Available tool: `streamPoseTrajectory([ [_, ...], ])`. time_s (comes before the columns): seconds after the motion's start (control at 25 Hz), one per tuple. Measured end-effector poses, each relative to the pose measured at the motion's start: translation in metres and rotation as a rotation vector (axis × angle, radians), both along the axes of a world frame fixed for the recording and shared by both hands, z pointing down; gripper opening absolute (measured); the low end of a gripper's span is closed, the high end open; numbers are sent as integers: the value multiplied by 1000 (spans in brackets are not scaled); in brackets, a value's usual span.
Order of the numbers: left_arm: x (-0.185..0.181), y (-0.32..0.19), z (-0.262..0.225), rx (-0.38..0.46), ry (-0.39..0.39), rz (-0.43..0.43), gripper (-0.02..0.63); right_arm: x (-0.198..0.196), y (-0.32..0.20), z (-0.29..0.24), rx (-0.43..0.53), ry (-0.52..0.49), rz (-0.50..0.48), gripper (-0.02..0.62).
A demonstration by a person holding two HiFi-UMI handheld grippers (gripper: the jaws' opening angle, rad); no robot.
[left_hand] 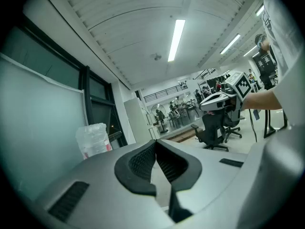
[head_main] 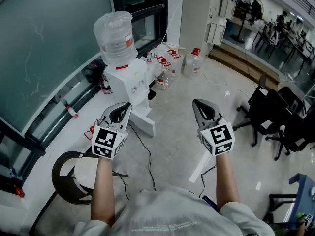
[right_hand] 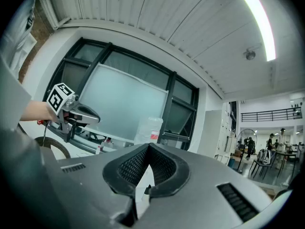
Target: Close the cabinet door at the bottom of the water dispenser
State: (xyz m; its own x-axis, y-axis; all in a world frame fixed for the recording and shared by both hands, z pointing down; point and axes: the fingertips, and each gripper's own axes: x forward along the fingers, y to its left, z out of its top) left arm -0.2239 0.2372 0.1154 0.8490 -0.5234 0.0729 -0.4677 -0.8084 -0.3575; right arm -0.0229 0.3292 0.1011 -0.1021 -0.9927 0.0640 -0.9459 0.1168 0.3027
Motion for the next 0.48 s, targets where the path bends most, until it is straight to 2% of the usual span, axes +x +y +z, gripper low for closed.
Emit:
streamPoseTrajectory([
  [0.2,26,4,7,-7,-17,-20,18,31,4,4,12,-54,-15,25],
  [0.48,61,22,26,-41,-30,-81,18,86,14,23,-39,-123,-57,25],
])
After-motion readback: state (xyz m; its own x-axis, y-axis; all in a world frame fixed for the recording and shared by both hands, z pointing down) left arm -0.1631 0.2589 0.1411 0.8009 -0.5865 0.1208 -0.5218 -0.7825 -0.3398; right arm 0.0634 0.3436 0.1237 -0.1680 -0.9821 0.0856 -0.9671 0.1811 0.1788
